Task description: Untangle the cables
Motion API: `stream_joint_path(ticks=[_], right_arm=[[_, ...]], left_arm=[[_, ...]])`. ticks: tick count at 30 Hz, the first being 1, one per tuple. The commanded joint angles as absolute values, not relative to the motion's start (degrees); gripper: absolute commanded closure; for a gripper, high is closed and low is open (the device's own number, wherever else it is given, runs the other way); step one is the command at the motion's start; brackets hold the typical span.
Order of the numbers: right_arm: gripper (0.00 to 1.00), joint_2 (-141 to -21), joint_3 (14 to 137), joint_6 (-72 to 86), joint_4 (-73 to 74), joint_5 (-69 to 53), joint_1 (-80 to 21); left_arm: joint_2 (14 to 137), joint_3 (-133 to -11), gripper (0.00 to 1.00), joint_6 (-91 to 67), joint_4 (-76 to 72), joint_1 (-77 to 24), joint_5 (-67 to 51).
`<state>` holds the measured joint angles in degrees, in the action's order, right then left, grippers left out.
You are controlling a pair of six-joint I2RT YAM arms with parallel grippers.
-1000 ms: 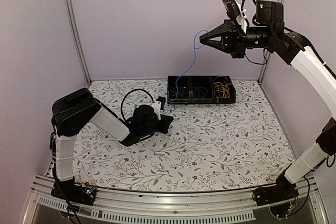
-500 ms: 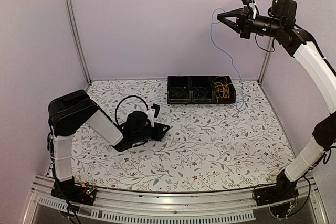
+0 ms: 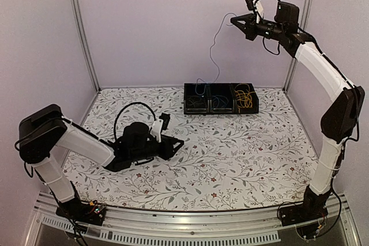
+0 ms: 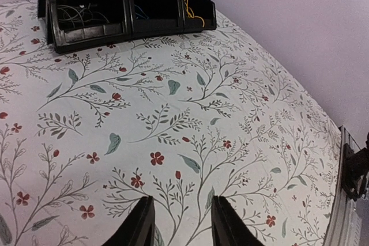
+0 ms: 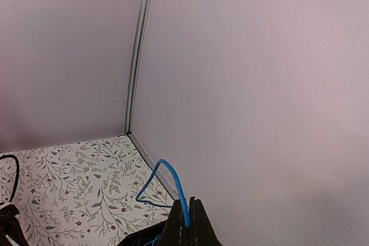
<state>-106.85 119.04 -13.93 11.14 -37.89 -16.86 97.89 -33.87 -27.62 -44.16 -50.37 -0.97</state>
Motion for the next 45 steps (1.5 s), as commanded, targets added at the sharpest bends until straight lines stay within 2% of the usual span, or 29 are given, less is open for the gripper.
stream_joint_path(ticks=[1,8,22,35,37,42,45], right_arm=[[1.00,-114.45,125.33,-14.04,7.00,-30.87,-15.59],[1.00,-120.77,124.60,-14.19,6.70,-26.57,-15.14],[1.00,-119.26,119.42,-14.68,7.12,-27.82,-13.73],[1.00,-134.81,120.59,-13.79,14.37,-30.22,-13.77],[0.93,-136.52,121.79,-14.13,17.04,-32.42,-13.76],[0.59,-134.78,122.59,-16.12,24.32,-32.06,-13.73],[0.50,-129.34,117.10,-17.13,24.12,-30.40,-13.79]], left_arm=[[94.47,-33.73,0.65,-27.30,-39.64,-53.69,-0.18],[93.23,-33.80,0.65,-26.66,-38.15,-55.32,2.49],[97.02,-35.95,0.65,-27.01,-39.46,-55.37,1.41],[91.92,-31.49,0.65,-27.94,-37.85,-56.00,4.38],[91.16,-31.15,0.65,-27.88,-37.44,-56.12,4.59],[88.02,-32.82,0.65,-25.96,-32.58,-56.23,4.15],[85.38,-35.59,0.65,-23.44,-27.52,-56.30,2.98]])
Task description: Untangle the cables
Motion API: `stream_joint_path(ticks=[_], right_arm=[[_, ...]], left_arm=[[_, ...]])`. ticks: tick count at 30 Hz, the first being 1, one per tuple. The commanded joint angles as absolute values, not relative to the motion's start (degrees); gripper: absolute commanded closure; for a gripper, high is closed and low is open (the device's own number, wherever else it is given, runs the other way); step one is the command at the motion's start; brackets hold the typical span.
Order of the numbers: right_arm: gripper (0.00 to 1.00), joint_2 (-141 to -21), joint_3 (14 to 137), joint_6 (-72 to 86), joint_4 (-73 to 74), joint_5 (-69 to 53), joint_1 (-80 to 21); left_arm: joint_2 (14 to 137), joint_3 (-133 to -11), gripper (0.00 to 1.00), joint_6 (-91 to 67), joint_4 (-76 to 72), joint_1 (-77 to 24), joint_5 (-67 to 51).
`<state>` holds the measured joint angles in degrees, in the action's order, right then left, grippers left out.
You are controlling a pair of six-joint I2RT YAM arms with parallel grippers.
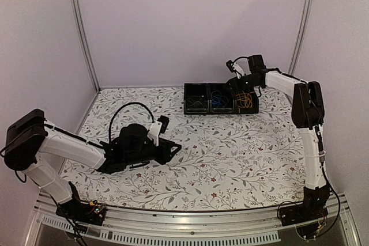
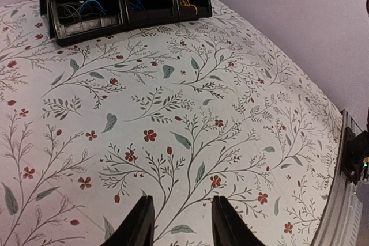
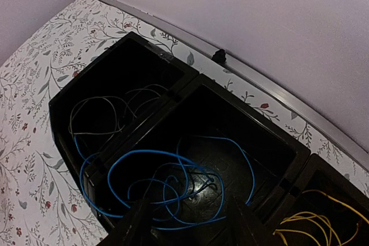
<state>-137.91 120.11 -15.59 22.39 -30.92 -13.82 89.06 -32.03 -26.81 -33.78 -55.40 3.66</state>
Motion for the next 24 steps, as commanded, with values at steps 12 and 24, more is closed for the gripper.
stream_joint_path(ticks=[12,24], right_arm=[[0.58,-120.69,104.74,-28.65,24.67,-22.38,-21.08],[0.59,-132.66,115.29,-37.03,26.03,-10.29,-30.92]], left_arm=[[80.90,-58.14,0.61,-21.92,-3.22,-44.46,-2.71],[81.96,-49.52,0.61,-33.49,-18.64,-26.26,-15.87]])
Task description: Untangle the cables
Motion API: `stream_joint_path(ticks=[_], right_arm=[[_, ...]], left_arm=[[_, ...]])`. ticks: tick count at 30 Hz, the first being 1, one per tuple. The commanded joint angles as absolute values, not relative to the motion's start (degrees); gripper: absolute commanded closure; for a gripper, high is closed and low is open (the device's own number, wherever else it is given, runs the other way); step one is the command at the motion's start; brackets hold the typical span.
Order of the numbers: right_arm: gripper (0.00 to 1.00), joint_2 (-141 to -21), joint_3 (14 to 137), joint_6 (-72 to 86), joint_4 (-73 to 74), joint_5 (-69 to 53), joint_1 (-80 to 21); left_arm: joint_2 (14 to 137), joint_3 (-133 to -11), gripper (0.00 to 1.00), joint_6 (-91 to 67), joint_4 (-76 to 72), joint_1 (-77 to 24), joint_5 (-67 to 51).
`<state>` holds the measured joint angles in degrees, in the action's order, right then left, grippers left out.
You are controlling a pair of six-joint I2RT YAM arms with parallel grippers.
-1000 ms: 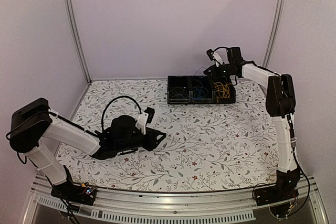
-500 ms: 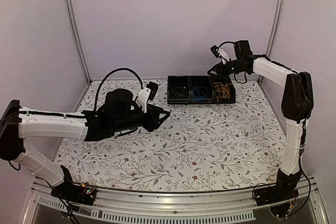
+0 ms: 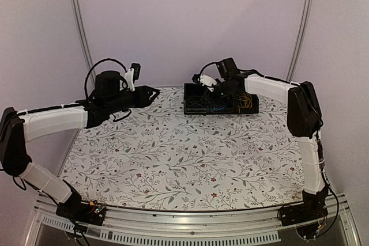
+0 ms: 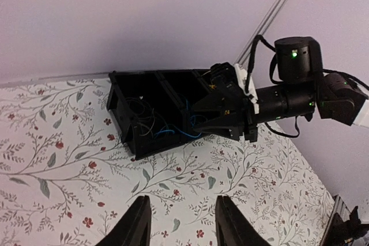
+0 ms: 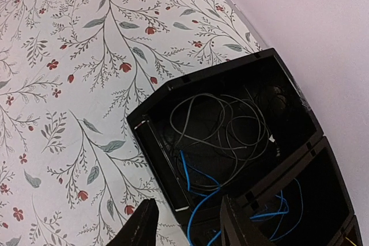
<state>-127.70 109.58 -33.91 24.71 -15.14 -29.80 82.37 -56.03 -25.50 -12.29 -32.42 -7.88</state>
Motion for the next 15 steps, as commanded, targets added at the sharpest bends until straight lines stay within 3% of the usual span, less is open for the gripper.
stream_joint_path(ticks=[1,7,15], right_arm=[[0.59,-134.68,116.70,-37.21,26.16,-9.48,-31.13],[0.62,-142.63,125.45,-36.59,26.87,-5.48,-31.46],[0.65,-145.70,126.11,-37.09,26.30,-3.68,-31.47]], left_arm=[[81.92,-49.18,0.61,-33.76,-19.12,-24.89,-16.73],[81.23,-50.05,0.61,-35.74,-19.13,-21.90,-21.32],[79.60,-49.15,0.62,-37.04,-20.38,-20.80,-23.24]])
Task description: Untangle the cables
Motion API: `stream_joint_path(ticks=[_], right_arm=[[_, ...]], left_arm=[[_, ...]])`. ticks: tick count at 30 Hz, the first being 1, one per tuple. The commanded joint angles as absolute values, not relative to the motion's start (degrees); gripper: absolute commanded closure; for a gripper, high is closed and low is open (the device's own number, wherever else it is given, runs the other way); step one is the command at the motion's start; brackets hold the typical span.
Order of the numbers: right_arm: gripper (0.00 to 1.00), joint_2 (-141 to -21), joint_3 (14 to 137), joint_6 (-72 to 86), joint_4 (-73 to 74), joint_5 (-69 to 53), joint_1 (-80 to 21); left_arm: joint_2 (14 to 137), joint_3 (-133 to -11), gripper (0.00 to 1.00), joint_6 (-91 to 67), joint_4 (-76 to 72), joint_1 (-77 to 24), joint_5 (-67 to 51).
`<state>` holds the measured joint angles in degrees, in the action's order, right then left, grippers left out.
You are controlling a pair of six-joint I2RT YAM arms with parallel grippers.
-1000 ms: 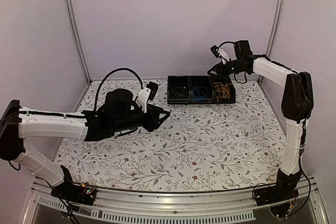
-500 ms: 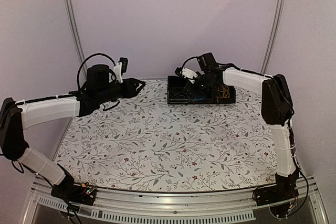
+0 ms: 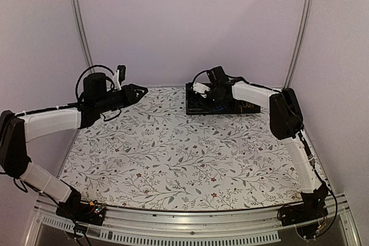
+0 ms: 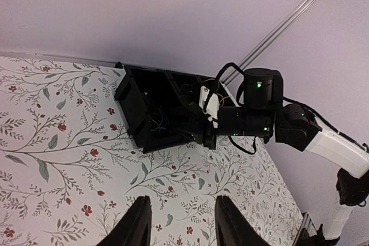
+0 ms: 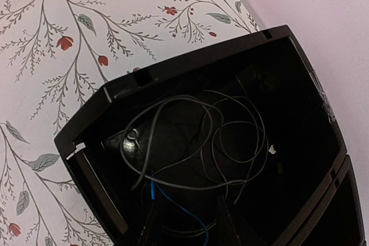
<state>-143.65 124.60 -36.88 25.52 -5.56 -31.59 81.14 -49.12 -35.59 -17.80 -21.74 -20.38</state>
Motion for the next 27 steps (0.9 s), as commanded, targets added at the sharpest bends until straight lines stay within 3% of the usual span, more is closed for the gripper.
stream_joint_path(ticks=[1,14,27], right_arm=[[0.65,-145.83,126.07,-37.01,26.43,-3.76,-31.46],[0.67,-139.43,123.84,-31.88,27.79,-9.07,-31.46],[0.66,-128.28,106.48,-37.87,23.83,-0.75,-31.59]], left_arm=[[79.55,-49.09,0.62,-37.06,-20.52,-20.83,-23.26],[78.95,-48.69,0.62,-37.31,-21.09,-19.90,-23.76],[78.84,-48.43,0.61,-37.62,-21.71,-19.39,-24.76]])
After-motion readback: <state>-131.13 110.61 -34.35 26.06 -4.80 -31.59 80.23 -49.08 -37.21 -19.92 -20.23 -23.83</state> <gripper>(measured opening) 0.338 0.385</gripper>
